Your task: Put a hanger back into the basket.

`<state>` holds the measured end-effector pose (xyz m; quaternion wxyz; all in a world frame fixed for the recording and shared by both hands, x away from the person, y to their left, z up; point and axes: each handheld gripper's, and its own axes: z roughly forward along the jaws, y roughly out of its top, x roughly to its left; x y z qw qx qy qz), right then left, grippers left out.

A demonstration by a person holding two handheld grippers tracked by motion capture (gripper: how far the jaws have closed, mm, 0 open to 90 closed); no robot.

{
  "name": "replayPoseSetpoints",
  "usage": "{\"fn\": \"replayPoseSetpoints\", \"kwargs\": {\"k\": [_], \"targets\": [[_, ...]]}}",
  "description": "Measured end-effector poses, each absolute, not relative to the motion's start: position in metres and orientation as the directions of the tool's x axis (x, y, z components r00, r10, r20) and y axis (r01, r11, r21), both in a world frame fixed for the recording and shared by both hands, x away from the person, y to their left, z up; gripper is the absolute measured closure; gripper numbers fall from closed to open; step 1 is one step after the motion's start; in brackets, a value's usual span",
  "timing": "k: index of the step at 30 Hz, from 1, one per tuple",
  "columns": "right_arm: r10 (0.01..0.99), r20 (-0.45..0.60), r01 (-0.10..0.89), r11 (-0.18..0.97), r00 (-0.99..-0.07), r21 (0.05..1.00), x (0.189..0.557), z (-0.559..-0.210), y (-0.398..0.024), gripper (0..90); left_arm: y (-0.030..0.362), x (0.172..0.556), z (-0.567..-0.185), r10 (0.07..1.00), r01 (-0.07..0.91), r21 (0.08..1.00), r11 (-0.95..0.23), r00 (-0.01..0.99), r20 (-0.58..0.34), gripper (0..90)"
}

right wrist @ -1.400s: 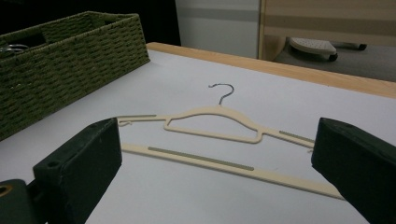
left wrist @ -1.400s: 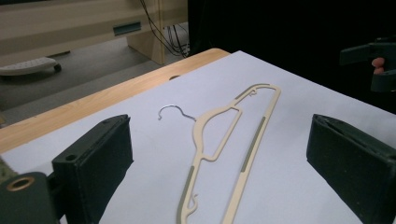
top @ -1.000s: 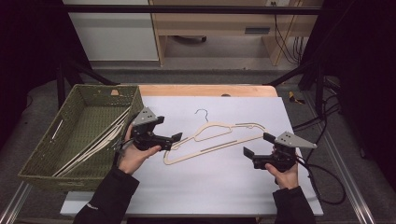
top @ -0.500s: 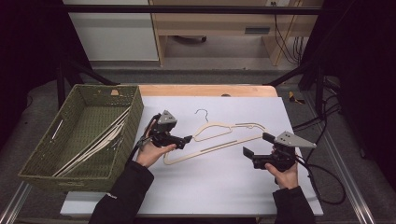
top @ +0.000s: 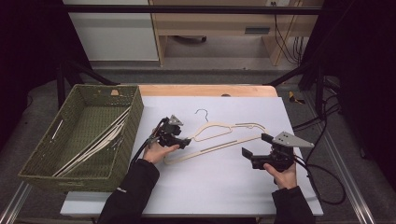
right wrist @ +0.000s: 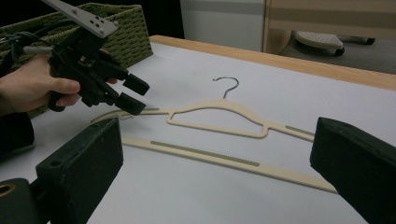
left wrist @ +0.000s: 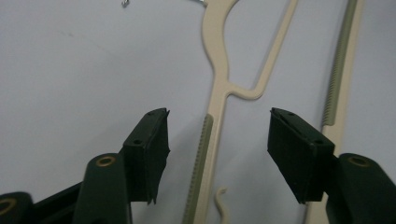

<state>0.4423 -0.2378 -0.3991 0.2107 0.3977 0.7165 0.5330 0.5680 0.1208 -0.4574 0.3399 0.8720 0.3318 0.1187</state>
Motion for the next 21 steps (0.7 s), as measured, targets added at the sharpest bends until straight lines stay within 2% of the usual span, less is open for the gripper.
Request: {"fn": "replayPoseSetpoints", "kwargs": {"k": [4, 9, 21], "targets": [[0.794, 0.119, 0.346, 0.120, -0.596, 0.931, 0.4424, -0.3992, -0.2378, 3.1, 0.1216, 0.5708, -0.4616, 0.651, 0.501, 0.655, -0.566, 0.759, -0.017, 50.1], [0.792, 0.120, 0.350, 0.124, -0.599, 0.929, 0.4431, -0.4003, -0.2366, 3.0, 0.1195, 0.5716, -0.4665, 0.644, 0.496, 0.637, -0.590, 0.765, 0.001, 58.2], [0.787, 0.115, 0.351, 0.135, -0.606, 0.926, 0.4437, -0.4018, -0.2352, 3.1, 0.1229, 0.5747, -0.4680, 0.639, 0.504, 0.631, -0.589, 0.769, -0.018, 62.8]]}}
